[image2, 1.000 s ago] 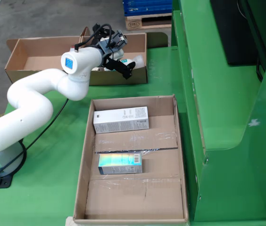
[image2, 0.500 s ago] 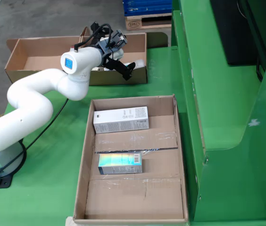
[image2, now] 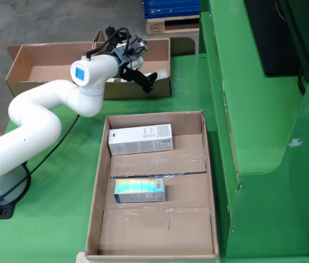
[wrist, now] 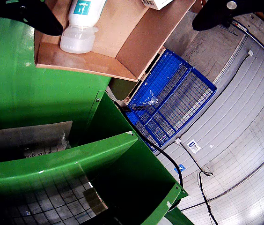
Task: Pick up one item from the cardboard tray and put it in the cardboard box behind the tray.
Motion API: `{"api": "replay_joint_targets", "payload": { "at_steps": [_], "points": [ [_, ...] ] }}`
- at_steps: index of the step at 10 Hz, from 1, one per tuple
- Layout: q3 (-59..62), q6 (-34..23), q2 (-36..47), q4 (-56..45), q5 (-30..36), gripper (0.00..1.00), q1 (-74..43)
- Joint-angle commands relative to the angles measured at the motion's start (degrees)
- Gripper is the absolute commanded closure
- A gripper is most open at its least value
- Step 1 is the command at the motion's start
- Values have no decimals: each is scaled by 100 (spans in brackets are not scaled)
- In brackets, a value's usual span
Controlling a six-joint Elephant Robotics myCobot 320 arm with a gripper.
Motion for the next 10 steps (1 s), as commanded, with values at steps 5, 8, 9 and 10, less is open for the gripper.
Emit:
{"api": "replay_joint_targets", "payload": {
  "at_steps": [5, 8, 9, 10],
  "points": [
    [87, 37, 210, -14, -69, 0, -73],
    [87, -22, 314, 42, -103, 0, -1],
    [87, -189, 493, 464, 1, 0, 34],
    [87, -330, 665, 432, 4, 0, 46]
  ]
}}
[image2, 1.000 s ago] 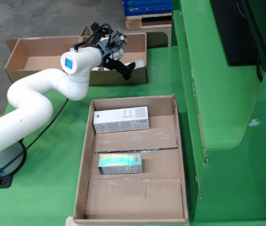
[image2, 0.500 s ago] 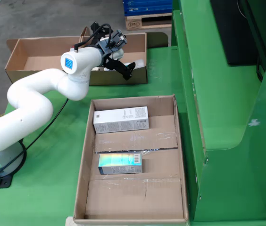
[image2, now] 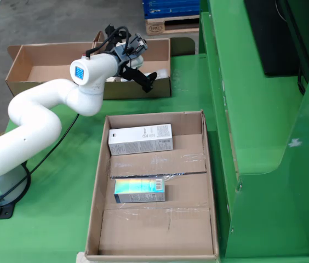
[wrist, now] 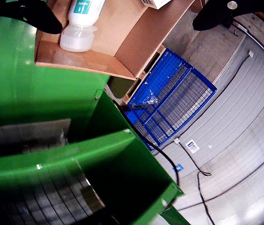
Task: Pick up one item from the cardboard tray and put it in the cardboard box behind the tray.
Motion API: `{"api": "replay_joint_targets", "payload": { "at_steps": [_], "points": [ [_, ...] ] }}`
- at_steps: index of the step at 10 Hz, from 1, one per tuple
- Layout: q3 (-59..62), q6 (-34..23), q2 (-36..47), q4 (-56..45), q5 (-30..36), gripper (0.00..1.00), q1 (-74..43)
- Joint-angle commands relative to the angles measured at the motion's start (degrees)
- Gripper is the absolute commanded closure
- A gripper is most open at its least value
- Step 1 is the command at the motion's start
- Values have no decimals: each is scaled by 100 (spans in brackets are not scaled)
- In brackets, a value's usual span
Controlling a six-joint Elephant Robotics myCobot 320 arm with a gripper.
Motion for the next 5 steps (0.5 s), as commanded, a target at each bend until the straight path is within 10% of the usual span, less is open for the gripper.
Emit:
{"api": "replay_joint_targets", "payload": {
  "at_steps": [1, 5],
  "points": [
    [96, -322, 594, 432, 30, 0, -15],
    [96, -613, 1061, 1018, -40, 0, 205]
  ]
}}
